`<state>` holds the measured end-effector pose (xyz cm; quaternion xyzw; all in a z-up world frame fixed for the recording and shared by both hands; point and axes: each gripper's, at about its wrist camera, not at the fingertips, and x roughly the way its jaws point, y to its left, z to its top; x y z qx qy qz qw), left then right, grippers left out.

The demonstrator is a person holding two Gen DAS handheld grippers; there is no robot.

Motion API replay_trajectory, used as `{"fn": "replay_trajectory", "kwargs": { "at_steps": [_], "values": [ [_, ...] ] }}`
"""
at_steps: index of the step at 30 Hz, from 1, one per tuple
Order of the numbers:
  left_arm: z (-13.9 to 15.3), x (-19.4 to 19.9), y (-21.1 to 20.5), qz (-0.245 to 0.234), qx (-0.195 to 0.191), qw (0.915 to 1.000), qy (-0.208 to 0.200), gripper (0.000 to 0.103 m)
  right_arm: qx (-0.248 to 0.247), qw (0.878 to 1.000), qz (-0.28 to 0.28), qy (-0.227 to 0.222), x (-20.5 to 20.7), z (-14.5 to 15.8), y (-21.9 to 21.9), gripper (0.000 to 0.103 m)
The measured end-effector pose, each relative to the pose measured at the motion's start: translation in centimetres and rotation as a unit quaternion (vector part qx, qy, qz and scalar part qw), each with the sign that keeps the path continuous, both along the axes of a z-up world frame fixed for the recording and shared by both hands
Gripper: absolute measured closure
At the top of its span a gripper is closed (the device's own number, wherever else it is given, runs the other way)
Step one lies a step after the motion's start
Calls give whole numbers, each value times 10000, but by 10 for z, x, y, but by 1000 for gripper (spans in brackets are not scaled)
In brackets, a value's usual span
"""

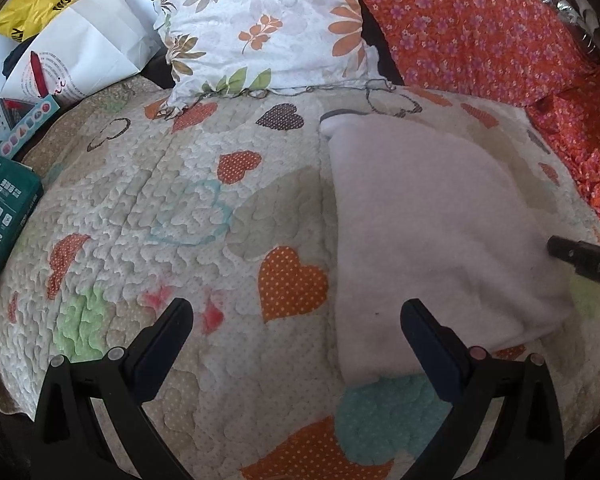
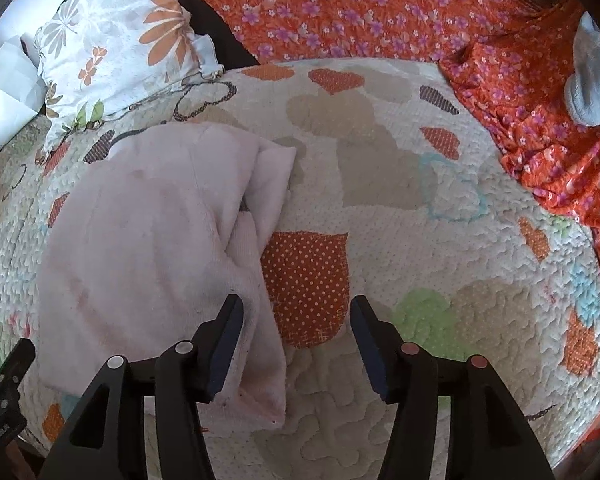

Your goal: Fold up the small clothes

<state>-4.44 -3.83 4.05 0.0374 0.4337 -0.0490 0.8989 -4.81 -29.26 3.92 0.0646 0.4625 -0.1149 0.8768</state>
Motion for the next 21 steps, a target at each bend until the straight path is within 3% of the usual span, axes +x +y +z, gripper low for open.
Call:
{"fn": "replay_trajectory", "kwargs": {
  "at_steps": [21],
  "values": [
    [-12, 1, -5, -118, -147, 9992, 348, 0, -497, 9976, 457, -123, -4, 3, 32, 34]
  ]
}}
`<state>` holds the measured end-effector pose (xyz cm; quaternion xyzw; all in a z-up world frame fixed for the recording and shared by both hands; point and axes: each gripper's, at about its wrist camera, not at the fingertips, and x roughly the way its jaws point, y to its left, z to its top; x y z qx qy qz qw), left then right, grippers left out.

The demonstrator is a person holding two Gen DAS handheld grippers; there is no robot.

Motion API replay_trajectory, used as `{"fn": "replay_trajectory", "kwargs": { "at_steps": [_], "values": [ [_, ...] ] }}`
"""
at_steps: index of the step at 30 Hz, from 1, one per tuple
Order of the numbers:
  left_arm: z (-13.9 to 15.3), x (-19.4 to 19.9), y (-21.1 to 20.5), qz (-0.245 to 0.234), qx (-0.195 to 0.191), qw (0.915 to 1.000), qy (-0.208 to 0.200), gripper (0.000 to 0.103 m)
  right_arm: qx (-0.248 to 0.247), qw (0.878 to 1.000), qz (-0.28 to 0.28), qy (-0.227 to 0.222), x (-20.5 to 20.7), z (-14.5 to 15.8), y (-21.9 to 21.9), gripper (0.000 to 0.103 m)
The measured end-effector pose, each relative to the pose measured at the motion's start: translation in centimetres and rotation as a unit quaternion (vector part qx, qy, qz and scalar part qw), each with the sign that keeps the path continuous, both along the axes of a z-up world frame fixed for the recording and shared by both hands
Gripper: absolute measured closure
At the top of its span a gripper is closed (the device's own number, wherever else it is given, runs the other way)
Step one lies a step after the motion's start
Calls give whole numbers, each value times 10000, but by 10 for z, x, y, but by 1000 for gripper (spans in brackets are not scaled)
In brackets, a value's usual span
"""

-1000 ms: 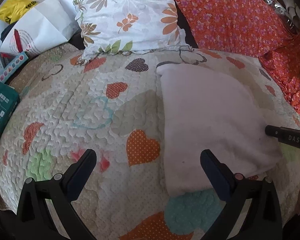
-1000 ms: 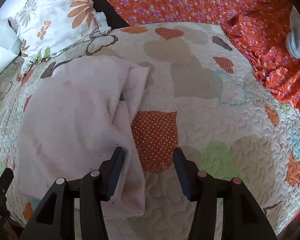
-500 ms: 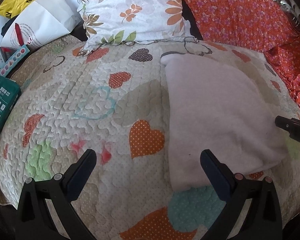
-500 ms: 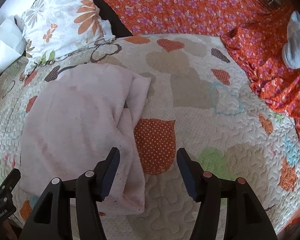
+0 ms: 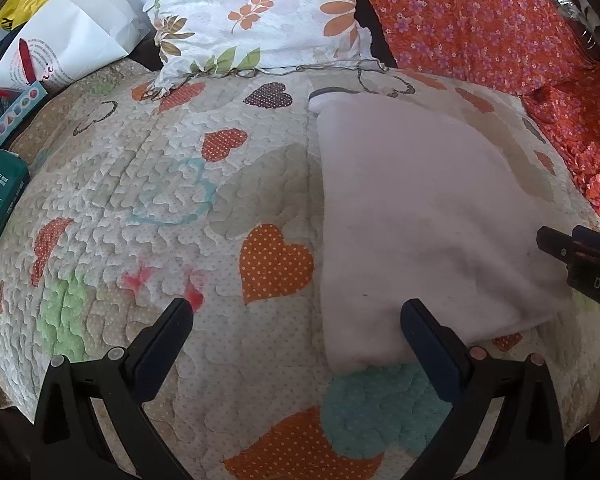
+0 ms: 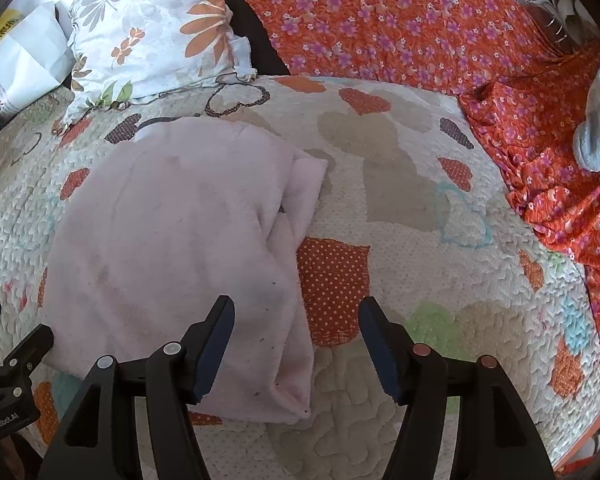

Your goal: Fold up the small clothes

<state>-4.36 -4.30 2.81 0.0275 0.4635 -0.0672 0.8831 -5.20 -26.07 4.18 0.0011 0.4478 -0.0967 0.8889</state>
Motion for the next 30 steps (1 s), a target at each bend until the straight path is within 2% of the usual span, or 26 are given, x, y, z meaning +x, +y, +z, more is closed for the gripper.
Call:
{"fn": "replay_trajectory", "kwargs": {
  "at_steps": [10, 30],
  "values": [
    [-5, 2, 1, 37, -56, 9999, 145, 0, 0, 10000, 14, 35, -1, -2, 1, 32],
    [-7, 5, 4, -19, -438, 9985, 338, 0, -79, 9998, 150, 67, -2, -7, 12, 31]
  ]
}}
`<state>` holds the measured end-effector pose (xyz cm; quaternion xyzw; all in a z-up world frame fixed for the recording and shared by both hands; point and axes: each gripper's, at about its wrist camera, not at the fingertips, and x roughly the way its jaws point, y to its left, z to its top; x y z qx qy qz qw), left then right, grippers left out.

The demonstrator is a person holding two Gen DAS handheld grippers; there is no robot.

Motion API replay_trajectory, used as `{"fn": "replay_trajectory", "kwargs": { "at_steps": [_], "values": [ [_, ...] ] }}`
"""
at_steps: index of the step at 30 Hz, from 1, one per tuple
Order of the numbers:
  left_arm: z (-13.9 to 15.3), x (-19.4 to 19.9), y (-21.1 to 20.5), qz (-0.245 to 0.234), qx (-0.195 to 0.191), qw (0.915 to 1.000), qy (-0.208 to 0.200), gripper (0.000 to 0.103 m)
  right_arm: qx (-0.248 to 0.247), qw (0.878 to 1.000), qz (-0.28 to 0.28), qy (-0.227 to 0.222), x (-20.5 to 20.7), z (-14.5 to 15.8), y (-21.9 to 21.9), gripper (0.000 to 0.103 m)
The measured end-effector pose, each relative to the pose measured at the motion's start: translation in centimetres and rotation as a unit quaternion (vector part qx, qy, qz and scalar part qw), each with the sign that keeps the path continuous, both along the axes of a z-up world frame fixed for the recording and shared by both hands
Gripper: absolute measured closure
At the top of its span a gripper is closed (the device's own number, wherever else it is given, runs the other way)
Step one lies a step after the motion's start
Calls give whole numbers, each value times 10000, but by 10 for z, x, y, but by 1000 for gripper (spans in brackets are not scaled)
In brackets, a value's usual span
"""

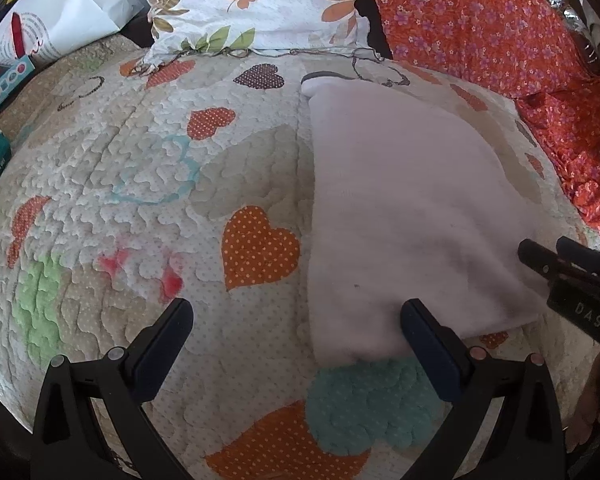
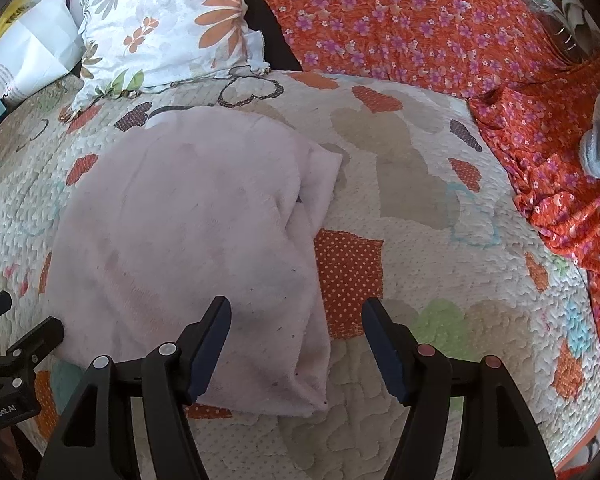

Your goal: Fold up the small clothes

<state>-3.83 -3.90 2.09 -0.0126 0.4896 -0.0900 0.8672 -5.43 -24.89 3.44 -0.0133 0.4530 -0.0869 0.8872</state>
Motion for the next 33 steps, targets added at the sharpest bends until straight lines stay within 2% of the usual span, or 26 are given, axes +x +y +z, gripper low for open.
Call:
{"fn": "replay_trajectory", "kwargs": {
  "at_steps": [21, 33],
  "values": [
    [-7, 4, 4, 46, -174, 9996, 235, 0, -23, 10000, 86, 42, -1, -5, 6, 29],
    [-5, 2, 1, 11, 1, 9999, 136, 0, -41, 9999, 146, 51, -1, -6, 8, 28]
  ]
}}
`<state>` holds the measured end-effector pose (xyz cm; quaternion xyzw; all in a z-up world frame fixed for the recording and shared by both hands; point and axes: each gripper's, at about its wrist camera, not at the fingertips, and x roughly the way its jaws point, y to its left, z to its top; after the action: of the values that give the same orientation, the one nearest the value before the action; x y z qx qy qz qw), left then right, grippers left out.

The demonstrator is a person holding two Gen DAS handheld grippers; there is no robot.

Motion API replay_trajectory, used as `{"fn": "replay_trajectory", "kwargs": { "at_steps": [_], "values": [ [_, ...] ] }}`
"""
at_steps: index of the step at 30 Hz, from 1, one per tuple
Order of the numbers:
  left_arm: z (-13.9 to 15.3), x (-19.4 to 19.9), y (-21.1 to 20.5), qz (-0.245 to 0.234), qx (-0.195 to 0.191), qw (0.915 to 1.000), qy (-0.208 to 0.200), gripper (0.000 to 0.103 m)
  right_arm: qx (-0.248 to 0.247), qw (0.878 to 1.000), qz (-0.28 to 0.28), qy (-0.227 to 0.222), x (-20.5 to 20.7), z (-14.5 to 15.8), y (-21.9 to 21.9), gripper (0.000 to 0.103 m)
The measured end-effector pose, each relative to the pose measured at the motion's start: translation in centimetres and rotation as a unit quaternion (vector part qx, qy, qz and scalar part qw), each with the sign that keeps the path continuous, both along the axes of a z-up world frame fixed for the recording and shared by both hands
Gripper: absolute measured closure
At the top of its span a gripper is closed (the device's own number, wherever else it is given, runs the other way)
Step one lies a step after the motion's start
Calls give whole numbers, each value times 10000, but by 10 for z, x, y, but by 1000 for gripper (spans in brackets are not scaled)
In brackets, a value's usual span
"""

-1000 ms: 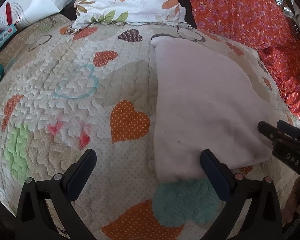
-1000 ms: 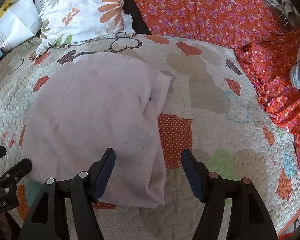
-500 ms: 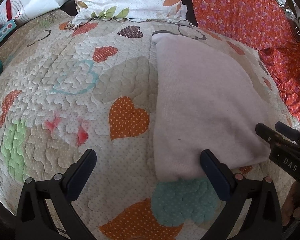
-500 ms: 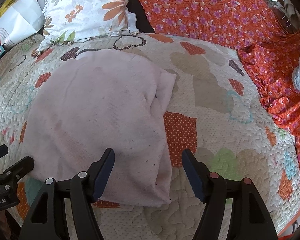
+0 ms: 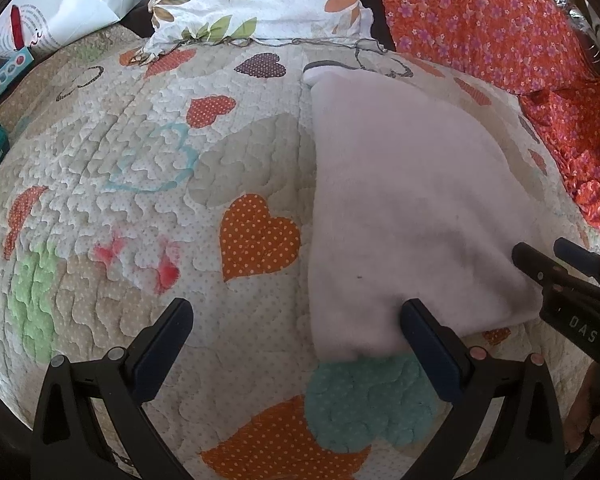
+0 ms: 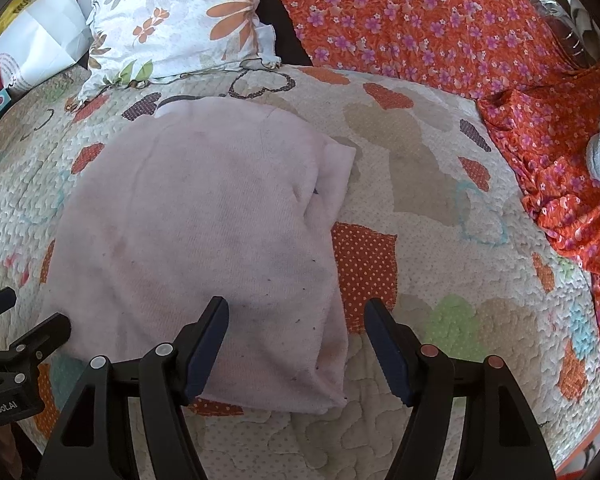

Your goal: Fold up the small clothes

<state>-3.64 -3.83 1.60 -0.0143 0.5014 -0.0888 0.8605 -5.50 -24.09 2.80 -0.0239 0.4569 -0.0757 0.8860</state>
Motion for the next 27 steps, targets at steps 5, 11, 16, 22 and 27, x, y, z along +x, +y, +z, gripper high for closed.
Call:
{"fn": "replay_trajectory", "kwargs": {
  "at_steps": [5, 11, 16, 22, 27],
  "values": [
    [-1, 1, 0, -2, -20, 10000, 28, 0, -134, 9999, 71, -49, -1, 0, 7, 28],
    [-3, 1, 2, 28, -92, 9999, 102, 0, -199, 9997, 86, -70, -1, 0, 8, 27],
    [-3, 0, 2, 35, -112, 9999, 109, 0, -192, 9998, 51, -75, -2, 1, 7, 27],
    [-3, 0, 1, 31, -133, 9998, 125, 0, -204, 9997, 62, -86, -3, 1, 6, 26],
    [-3, -1, 1, 36, -155, 9998, 132, 0, -232, 9997, 90, -88, -3, 1, 8, 26]
  ]
}}
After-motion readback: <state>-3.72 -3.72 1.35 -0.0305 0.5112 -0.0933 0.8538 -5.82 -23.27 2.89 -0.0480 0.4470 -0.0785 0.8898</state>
